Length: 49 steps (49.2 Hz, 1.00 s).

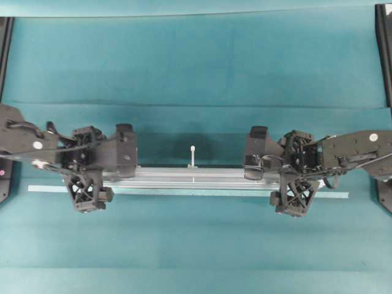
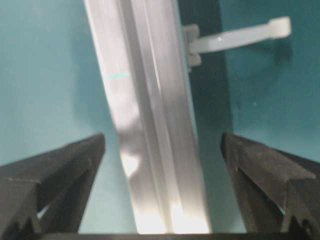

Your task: Lift the large metal rail with both hands.

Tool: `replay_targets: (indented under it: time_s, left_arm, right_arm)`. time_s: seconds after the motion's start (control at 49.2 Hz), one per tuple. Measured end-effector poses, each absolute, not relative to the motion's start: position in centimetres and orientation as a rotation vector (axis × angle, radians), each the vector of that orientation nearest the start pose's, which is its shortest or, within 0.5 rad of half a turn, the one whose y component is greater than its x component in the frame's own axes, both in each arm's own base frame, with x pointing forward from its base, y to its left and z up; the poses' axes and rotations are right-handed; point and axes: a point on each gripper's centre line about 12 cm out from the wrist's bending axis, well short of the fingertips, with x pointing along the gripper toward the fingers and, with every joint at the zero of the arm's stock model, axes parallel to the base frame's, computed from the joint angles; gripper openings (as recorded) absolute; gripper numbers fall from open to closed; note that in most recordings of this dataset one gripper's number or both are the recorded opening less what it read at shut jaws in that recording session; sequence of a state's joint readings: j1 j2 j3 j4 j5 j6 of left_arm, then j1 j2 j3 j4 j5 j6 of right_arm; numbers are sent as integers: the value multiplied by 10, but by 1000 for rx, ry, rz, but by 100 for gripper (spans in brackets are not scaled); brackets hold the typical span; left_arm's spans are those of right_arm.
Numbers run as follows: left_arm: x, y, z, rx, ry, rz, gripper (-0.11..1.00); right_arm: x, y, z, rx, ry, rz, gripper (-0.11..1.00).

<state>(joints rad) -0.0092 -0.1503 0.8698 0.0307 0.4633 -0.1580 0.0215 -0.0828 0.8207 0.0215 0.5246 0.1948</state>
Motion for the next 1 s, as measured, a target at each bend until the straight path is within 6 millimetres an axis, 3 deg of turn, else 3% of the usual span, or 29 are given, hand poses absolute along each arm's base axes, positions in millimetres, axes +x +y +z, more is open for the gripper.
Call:
replay_targets:
  time_s: [0.264,0.57,0.793,0.997]
  left_arm:
    - [277,-1,185,-105,978,65,96]
    - [239,-2,257,-92,685,36,96]
    - [215,-3,287,-105,537,22,95]
    - [202,-3,300,-129,464,24,95]
  right_arm:
    - [291,1,170,198,1092,-109,97]
    - [271,0,238,208,815,-83,97]
    - [252,7,262,200,647,-37,97]
    - [234,10,297,206,394,2,97]
